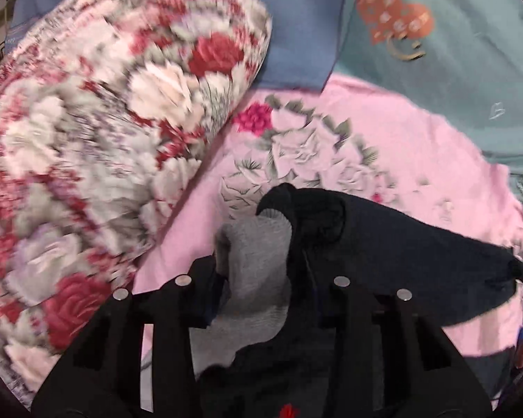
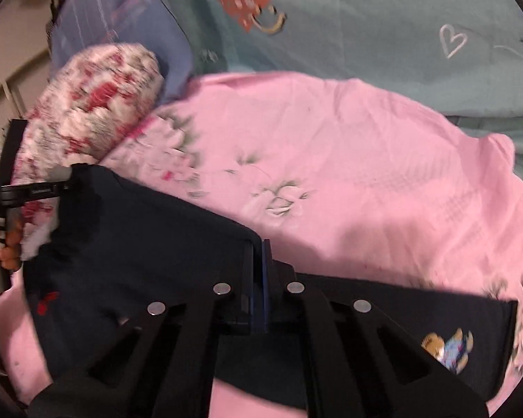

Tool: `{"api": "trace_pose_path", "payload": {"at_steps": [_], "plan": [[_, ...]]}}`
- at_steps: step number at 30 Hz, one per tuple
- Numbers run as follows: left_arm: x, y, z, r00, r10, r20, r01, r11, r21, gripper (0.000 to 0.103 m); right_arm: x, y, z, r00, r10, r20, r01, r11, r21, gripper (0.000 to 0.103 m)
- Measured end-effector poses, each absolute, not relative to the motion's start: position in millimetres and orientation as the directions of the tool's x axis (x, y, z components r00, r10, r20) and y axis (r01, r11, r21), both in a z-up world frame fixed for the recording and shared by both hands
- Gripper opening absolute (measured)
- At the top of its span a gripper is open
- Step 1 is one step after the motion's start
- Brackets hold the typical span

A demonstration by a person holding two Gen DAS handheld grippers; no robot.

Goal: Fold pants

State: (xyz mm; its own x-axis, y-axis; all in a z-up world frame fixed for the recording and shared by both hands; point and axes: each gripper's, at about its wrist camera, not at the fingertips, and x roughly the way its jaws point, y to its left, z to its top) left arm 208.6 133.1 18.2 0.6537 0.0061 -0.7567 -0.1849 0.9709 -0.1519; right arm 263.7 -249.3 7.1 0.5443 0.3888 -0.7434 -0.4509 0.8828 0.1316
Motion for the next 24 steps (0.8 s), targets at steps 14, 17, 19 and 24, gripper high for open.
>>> {"api": "trace_pose_path", "payload": {"at_steps": [14, 17, 19, 24], "plan": [[59, 164, -16, 0.577, -0.047, -0.815, -0.188, 0.964, -0.189, 0.082, 55, -249, -34, 0.343, 0.470, -0.813, -0.491, 0.828, 0.271, 0.011], [44, 179, -22, 0.553, -0.025, -0.833, -0.240, 0.952, -0.188, 0.087, 45, -245, -54, 0.294, 0.451, -0.843, -0.486, 0.830, 0.275, 0.027], [35, 188, -19, 0.565, -0.012, -0.825, -0.274, 0.940, -0.202, 0.090, 40, -247, -44, 0.307, 0.469, -0.828, -0.493, 0.823, 0.283, 0.036], [32, 192, -12, 0.546, 0.005, -0.838, -0.319, 0.926, -0.202, 0.090, 41, -259, -24, 0.394, 0.474, -0.787, -0.457, 0.844, 0.280, 0.047]]}}
